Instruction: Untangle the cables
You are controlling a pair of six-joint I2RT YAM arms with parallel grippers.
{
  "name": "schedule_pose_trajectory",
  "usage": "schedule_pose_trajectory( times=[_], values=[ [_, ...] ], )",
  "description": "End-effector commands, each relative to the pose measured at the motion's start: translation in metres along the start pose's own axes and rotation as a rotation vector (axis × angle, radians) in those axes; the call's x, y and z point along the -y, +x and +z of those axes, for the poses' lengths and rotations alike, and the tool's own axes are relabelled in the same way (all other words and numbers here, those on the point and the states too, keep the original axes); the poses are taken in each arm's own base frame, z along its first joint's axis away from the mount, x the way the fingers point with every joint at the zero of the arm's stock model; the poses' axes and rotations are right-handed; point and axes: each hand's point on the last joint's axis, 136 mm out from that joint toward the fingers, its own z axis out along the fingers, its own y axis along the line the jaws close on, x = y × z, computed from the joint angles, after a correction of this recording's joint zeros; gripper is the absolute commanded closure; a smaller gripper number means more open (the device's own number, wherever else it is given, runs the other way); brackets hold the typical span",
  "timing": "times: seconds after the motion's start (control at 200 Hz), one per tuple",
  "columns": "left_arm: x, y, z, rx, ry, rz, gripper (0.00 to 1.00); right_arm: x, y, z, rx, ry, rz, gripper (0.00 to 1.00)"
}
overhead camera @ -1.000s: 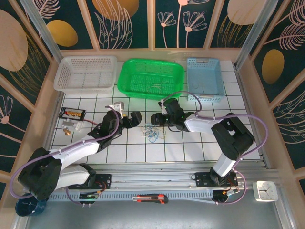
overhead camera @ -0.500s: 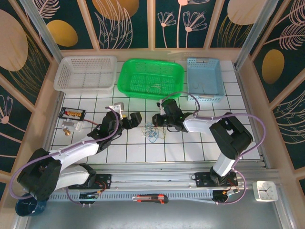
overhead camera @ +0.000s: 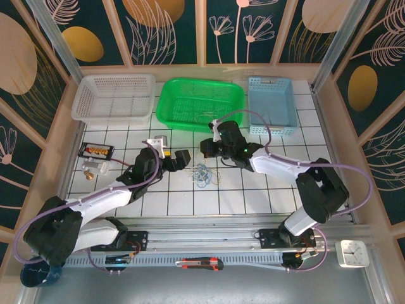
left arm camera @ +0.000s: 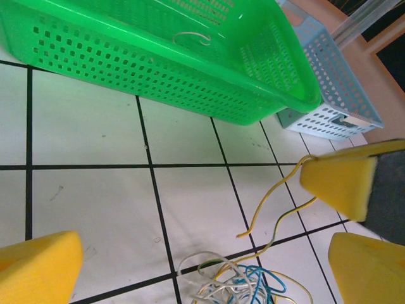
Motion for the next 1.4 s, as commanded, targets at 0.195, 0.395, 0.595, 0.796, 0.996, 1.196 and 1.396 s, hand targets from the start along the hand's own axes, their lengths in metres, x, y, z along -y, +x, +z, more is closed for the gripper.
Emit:
schedule_pose_trajectory(
  times=[0.195,0.395,0.595,0.796,0.996,1.196,1.396],
  values=[
    [0.003,-0.001,0.004,0.006,0.03,0.014,0.01,0.008,0.003,-0.007,0.014,0.036,-0.016,1.0],
    [0.014,-0.001,0.007,-0.011,0.082,-0.046,0.01,0.007,-0.007,-0.015,0.046,0.023,-0.01,1.0],
    [0.027,0.001,0.016,-0.042,0.145,-0.075,0.16,0.002,-0.017,-0.027,0.082,-0.032,0.013,1.0],
    [0.044,-0.002,0.023,-0.063,0.228,-0.168,0.24,0.004,-0.013,-0.029,0.094,-0.061,0.039,1.0],
    [0.063,-0.006,0.025,-0.069,0.337,-0.298,0.35,0.003,-0.011,-0.031,0.114,-0.093,0.065,1.0],
    [0.063,-0.001,0.027,-0.088,0.359,-0.345,0.42,0.0,-0.017,-0.037,0.144,-0.131,0.083,1.0],
    [0.067,0.002,0.033,-0.111,0.386,-0.359,0.45,-0.002,-0.019,-0.041,0.163,-0.173,0.109,1.0]
  ],
)
